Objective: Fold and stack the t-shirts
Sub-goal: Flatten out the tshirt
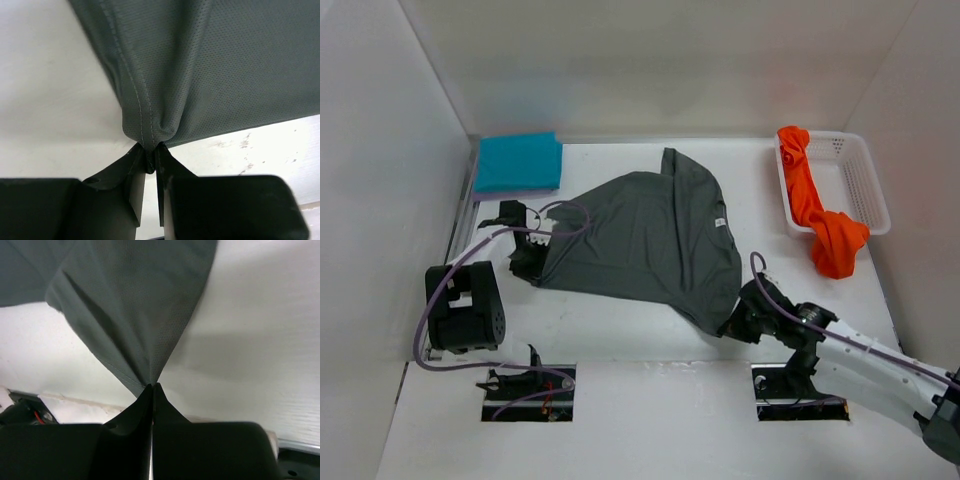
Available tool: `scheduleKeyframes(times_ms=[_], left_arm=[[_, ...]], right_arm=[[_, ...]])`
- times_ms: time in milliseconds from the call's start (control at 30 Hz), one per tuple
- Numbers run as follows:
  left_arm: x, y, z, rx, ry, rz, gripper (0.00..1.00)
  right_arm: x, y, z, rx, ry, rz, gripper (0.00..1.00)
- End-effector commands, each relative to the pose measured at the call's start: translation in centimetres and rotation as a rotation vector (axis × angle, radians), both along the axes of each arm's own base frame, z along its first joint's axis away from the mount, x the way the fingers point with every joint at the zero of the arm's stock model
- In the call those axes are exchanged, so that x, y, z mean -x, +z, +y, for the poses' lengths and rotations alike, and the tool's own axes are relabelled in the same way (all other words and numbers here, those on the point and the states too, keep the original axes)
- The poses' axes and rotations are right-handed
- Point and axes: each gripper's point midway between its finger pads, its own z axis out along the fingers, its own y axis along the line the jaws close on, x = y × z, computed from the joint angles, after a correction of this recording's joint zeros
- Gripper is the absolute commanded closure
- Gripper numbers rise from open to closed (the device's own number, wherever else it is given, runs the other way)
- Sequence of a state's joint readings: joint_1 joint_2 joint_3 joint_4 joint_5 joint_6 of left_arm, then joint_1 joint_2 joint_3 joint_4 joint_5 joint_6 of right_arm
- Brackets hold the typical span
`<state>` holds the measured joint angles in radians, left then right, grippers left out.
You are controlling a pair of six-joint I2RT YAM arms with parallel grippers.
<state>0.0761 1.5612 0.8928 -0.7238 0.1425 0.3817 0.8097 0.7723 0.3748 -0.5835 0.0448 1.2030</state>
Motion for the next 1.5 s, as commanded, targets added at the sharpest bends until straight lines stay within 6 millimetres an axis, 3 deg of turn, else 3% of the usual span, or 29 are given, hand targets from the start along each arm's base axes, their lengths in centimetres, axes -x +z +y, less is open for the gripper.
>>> scheduleKeyframes(times_ms=[0, 233, 533, 667, 767, 900, 1067, 1133, 1200, 1300, 1467], left_arm=[[-1.3, 2.1, 1.4, -0.032, 0.027, -0.104, 0.88], [0.1, 1.5, 3.0, -0.098, 0.007, -0.057, 0.81], [2.3, 1.8, 2.9, -0.113, -0.011, -0.015, 0.79], [2.2, 2.3, 3.1, -0.116, -0.012, -0.031, 0.77], [2.2, 2.2, 3.0, -0.115, -0.010, -0.029, 0.77], [2.6, 1.9, 2.9, -0.112, -0.008, -0.018, 0.77], [2.9, 1.9, 3.0, -0.114, -0.001, -0.030, 0.77], [2.9, 1.9, 3.0, -0.114, 0.001, -0.034, 0.77], [2.9, 1.9, 2.9, -0.114, 0.002, -0.040, 0.77], [2.7, 2.0, 2.9, -0.115, 0.006, -0.054, 0.77], [2.3, 2.3, 3.1, -0.115, 0.025, -0.077, 0.76]], right_arm=[[0.4, 0.2, -1.5, 0.021, -0.065, 0.013, 0.99], [1.3, -0.6, -2.3, 0.057, -0.069, 0.062, 0.87], [3.0, -0.1, -1.6, 0.040, -0.044, 0.082, 0.85], [0.4, 3.4, -0.9, 0.045, -0.046, -0.045, 0.66], [-2.8, 4.6, -1.4, 0.101, -0.069, -0.106, 0.49], [-6.5, 3.9, -2.1, 0.154, -0.109, -0.145, 0.45], [-10.3, 2.4, -4.4, 0.217, -0.219, -0.165, 0.44], [-12.5, 3.0, -5.9, 0.257, -0.283, -0.203, 0.44], [-14.2, 3.5, -6.0, 0.286, -0.277, -0.225, 0.44], [-14.3, 1.6, -5.1, 0.326, -0.191, -0.145, 0.42], [-12.2, -0.6, -3.0, 0.308, -0.122, -0.058, 0.45]])
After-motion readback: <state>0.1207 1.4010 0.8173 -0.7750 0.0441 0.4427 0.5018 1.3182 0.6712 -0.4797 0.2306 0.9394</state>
